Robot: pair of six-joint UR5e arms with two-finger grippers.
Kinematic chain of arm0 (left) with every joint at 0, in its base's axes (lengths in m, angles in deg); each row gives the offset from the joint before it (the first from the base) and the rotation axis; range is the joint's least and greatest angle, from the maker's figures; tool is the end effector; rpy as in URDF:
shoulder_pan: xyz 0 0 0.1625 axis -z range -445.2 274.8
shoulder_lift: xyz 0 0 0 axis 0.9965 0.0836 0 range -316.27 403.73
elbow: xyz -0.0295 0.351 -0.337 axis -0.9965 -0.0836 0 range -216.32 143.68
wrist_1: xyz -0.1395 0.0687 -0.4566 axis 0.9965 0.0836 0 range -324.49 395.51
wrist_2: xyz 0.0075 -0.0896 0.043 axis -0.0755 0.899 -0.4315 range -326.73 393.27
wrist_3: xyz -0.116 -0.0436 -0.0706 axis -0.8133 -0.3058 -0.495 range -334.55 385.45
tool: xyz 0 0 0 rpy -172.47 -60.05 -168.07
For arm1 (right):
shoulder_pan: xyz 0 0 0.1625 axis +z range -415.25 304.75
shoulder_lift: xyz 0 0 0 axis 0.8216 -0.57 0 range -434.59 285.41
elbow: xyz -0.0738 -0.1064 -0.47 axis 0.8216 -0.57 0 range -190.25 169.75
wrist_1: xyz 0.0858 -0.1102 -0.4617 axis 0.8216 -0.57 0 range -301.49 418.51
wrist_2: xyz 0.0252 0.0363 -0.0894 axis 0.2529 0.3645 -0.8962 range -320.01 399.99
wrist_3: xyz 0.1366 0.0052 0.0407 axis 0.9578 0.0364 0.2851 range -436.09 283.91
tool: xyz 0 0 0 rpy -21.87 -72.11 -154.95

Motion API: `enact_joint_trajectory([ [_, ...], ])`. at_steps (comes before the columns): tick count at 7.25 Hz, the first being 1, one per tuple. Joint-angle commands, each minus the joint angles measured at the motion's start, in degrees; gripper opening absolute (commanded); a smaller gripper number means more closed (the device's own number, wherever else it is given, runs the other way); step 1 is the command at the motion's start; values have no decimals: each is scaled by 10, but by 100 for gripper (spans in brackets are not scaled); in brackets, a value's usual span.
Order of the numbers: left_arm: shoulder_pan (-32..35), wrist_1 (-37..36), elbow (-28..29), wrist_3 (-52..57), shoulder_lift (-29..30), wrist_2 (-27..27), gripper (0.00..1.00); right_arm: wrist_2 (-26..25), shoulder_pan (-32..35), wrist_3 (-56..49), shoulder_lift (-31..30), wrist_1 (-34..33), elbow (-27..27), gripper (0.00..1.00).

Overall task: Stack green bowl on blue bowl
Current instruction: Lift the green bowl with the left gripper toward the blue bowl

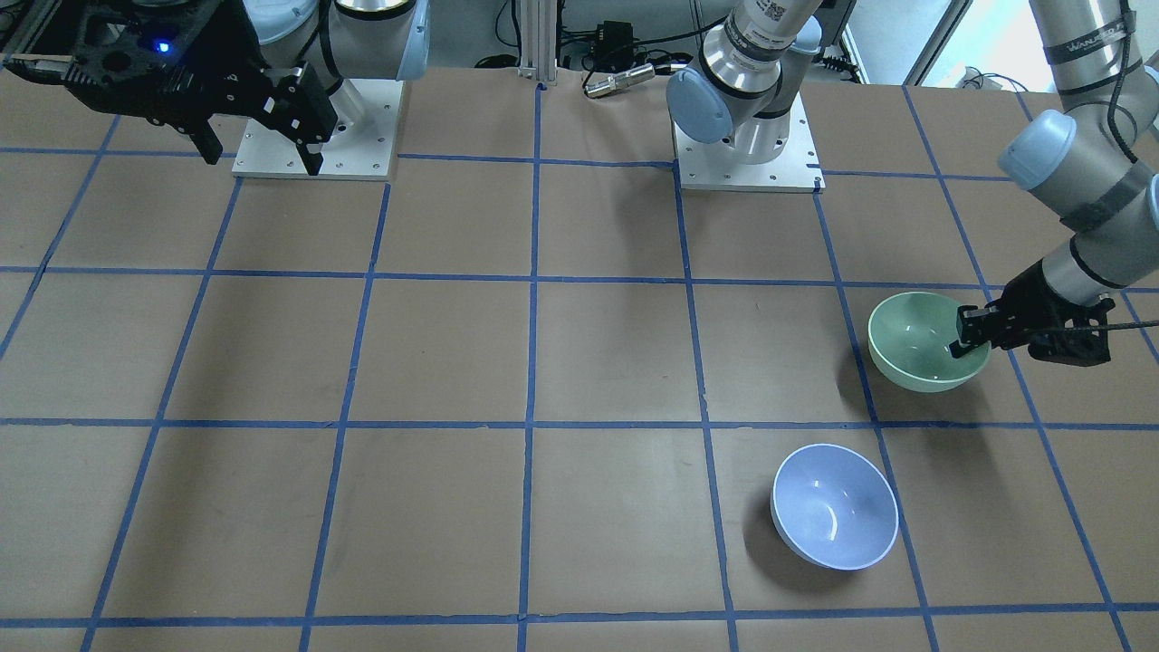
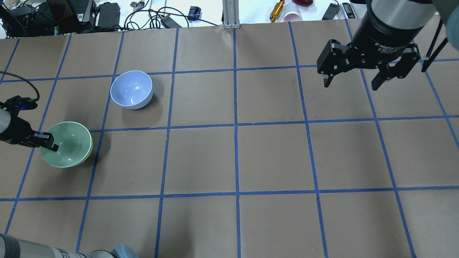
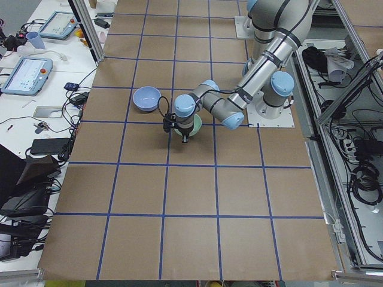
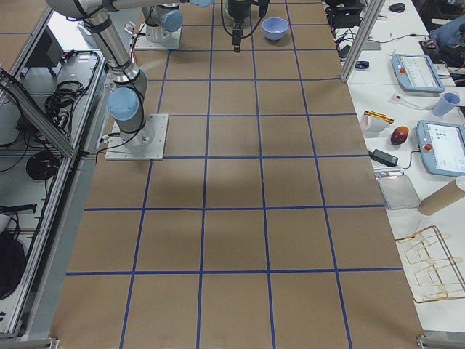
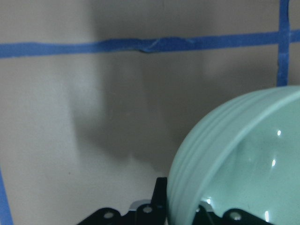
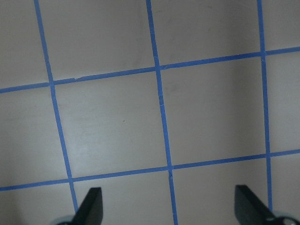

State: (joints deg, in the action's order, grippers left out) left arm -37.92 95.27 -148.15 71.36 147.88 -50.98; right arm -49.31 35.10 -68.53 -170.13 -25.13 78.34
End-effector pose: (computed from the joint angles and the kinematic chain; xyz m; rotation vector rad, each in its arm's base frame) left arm 0.2845 -0.5257 0.2117 -0.0759 -2.9989 -0.0026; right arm 0.1382 -0.5135 0.5622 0.1965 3.1224 -0.0147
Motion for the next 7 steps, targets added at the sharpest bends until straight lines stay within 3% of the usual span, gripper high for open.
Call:
enact_joint_trajectory([
  [1, 1, 79, 46, -4, -22, 14, 0, 0, 0, 0, 0, 0, 1, 100],
  [4, 40, 129, 134, -42, 3, 66, 0, 0, 0, 0, 0, 1, 0, 100],
  [7, 127, 125, 147, -168, 27, 71, 0, 0, 0, 0, 0, 0, 0, 100],
])
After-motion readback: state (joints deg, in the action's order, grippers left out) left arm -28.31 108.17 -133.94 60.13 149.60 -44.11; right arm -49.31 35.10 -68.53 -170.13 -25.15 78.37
